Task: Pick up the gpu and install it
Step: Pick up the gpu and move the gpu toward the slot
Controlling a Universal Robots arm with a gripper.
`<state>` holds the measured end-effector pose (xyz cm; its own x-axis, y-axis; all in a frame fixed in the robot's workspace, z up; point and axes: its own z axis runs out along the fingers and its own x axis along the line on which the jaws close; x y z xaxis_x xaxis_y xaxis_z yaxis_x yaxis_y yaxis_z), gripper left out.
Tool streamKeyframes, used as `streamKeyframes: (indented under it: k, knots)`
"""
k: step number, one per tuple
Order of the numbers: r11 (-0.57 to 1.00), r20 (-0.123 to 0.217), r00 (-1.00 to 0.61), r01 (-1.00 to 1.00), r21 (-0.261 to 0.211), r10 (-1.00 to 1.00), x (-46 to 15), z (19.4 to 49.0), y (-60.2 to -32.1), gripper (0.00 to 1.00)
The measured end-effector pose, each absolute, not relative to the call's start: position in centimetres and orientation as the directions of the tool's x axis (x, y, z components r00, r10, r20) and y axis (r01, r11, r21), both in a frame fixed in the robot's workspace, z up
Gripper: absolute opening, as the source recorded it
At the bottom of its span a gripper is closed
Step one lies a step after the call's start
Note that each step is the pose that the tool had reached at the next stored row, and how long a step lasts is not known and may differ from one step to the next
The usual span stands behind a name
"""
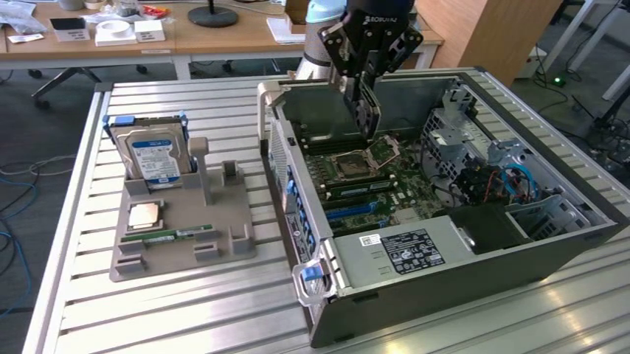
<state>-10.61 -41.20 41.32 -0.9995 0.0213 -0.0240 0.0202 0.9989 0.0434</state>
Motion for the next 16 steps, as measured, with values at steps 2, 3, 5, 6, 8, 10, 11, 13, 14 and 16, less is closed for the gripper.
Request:
streamKeyframes:
  k: [2, 3, 5, 6, 8, 10, 11, 13, 14, 16]
  knots:
    - [0.999, -0.024, -0.999, 0.02, 0.043, 0.021, -10.2, 41.3, -41.2, 0.26]
    - [0.999, -0.024, -0.999, 0.02, 0.043, 0.021, -10.0, 41.3, -41.2, 0.26]
    - [0.999, -0.024, -0.999, 0.02, 0.043, 0.021, -9.6, 41.3, -41.2, 0.26]
    - [0.999, -0.024, -0.999, 0.02, 0.043, 0.021, -9.4, 41.3, -41.2, 0.26]
    - [0.999, -0.024, -0.999, 0.02, 0.043, 0.021, -9.1, 41.3, -41.2, 0.26]
    - [0.999, -0.024, -0.999, 0.02, 0.043, 0.021, -9.1, 41.3, -41.2, 0.26]
    - [0.999, -0.024, -0.999, 0.02, 0.043, 0.021, -9.1, 41.3, -41.2, 0.26]
    - [0.999, -0.024, -0.999, 0.02, 0.043, 0.021, -9.0, 41.3, -41.2, 0.26]
    - [0.999, -0.024, -0.999, 0.02, 0.043, 0.021, -9.0, 41.3, -41.2, 0.26]
    - [0.999, -0.024, -0.999, 0.02, 0.043, 0.021, -8.8, 41.3, -41.2, 0.26]
